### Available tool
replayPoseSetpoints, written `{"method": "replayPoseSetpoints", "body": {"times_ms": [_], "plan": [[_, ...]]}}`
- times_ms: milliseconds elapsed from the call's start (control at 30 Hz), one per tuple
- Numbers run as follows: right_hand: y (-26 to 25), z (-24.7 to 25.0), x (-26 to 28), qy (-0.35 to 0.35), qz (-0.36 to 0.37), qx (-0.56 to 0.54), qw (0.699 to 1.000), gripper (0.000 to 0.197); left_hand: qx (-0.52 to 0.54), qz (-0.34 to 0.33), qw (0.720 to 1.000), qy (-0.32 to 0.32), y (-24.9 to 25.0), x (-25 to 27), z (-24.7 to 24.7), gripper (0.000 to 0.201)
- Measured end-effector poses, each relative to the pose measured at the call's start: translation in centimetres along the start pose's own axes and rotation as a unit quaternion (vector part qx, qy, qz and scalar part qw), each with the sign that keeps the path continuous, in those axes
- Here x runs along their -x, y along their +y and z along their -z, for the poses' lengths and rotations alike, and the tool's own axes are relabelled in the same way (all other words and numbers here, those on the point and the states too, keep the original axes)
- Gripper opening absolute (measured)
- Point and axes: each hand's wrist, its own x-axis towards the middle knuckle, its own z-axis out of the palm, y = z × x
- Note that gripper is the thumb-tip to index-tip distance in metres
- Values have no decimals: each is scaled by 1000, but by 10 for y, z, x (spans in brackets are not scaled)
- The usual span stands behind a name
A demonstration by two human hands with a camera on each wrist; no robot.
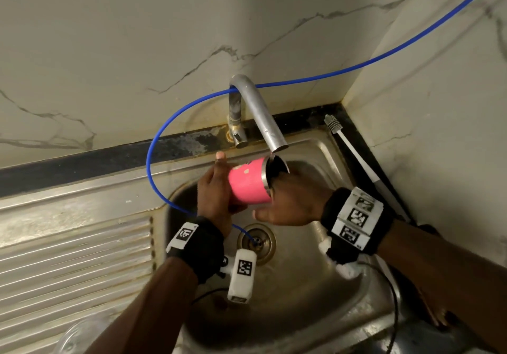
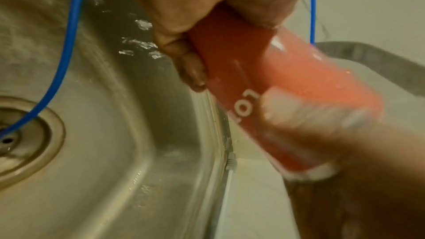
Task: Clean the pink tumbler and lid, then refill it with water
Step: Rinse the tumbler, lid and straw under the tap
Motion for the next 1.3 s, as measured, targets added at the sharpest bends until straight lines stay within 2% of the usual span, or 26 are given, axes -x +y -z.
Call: {"method": "replayPoseSetpoints", "body": {"times_ms": [33, 67, 133, 200, 267, 300, 333, 367, 400, 433, 467, 533, 567, 600, 667, 733, 767, 833, 933, 1000, 1067, 1167, 1233, 1300], "plan": [[4, 0, 1, 16, -3, 133, 991, 61, -24, 49, 998, -8, 3, -3, 3, 51], [7, 1, 2, 46, 8, 204, 978, 65, -36, 87, 995, -16, 6, -5, 5, 55], [9, 2, 0, 51, 7, 168, 984, 64, -40, 116, 992, -25, 12, -6, 5, 54], [6, 2, -7, 1, -2, 71, 997, 64, -25, 101, 995, -4, 7, -6, 7, 49], [1, -2, -11, -36, -7, -105, 994, 57, 20, 55, 998, 12, -2, -4, 5, 47], [1, -1, -12, -32, -3, -225, 974, 50, 47, 17, 999, 21, -6, -3, 3, 43], [0, 1, -10, -33, -4, -339, 940, 43, 58, -27, 997, 37, -7, 0, 0, 39], [1, 2, -9, -38, -9, -412, 910, 41, 62, -68, 994, 51, -6, 2, -1, 39], [4, 1, -7, -44, -3, -433, 900, 44, 66, -93, 992, 57, -3, 5, -1, 40], [5, -1, -7, -50, 7, -417, 907, 46, 71, -100, 991, 55, 0, 7, -1, 39], [6, -3, -6, -47, 20, -356, 933, 47, 61, -89, 993, 53, 1, 7, 0, 38], [11, -5, -7, -14, 46, -92, 995, 54, 7, -27, 998, 53, 2, 3, 6, 37], [16, -5, -9, 6, 34, 41, 999, 60, -14, 23, 999, 44, 3, 1, 8, 38], [20, -2, -10, 25, 24, 126, 991, 66, -23, 76, 997, 24, 5, -2, 9, 40], [20, 7, -14, 24, 10, 126, 992, 74, -44, 163, 985, -28, 12, -3, 9, 46], [14, 11, -14, 30, 1, 109, 994, 84, -58, 195, 978, -44, 17, -2, 9, 51], [8, 11, -12, 31, -12, 92, 995, 86, -44, 188, 980, -43, 17, 0, 9, 53], [0, 9, -12, 38, -47, -16, 998, 73, -2, 148, 989, -23, 10, 8, 5, 54], [-8, 5, -19, 54, -79, -246, 965, 49, 70, 79, 994, 14, -6, 16, 0, 57], [-9, 2, -23, 49, -68, -290, 953, 62, 90, 56, 994, 30, -12, 17, 0, 55], [-5, -2, -21, 46, -41, -231, 971, 71, 85, 49, 994, 44, -12, 19, 1, 46], [8, -1, -10, 19, 28, -136, 990, 58, 14, 52, 998, 29, -7, 19, 5, 37], [11, 5, -2, -1, 51, -15, 999, 54, -30, 104, 994, 1, -2, 14, 8, 42], [18, 7, -1, 18, 44, 77, 996, 61, -59, 161, 985, -22, 5, 9, 10, 44]]}}
